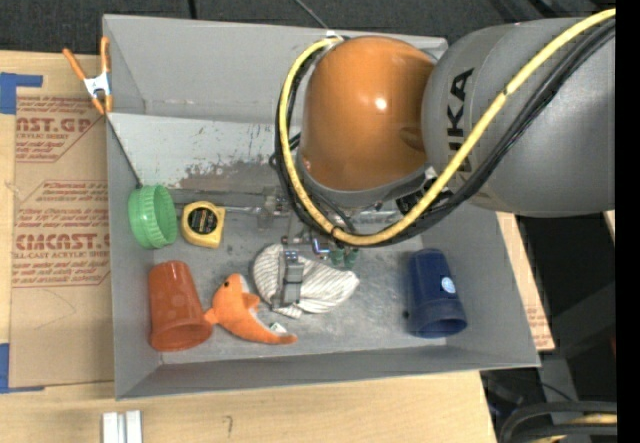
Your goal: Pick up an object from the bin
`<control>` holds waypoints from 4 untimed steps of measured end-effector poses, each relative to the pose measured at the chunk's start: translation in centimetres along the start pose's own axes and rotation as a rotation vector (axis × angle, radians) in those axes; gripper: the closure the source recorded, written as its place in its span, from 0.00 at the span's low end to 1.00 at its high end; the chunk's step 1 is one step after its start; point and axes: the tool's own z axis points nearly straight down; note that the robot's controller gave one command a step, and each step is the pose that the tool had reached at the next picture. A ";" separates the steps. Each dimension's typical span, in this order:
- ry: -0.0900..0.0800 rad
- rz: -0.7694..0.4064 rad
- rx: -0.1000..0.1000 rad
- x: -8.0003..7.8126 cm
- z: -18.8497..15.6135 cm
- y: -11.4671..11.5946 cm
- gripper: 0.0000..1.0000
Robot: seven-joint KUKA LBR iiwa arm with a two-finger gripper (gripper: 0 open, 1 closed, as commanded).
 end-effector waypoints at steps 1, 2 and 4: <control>-0.008 0.003 -0.002 -0.2 -0.5 -0.1 0.00; -0.011 0.033 -0.002 1.6 3.5 -1.3 0.00; -0.009 -0.038 -0.001 -0.1 12.9 -5.8 0.00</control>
Offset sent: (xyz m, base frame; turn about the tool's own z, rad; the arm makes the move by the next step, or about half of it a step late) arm -0.0240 -0.0191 -0.0508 0.0483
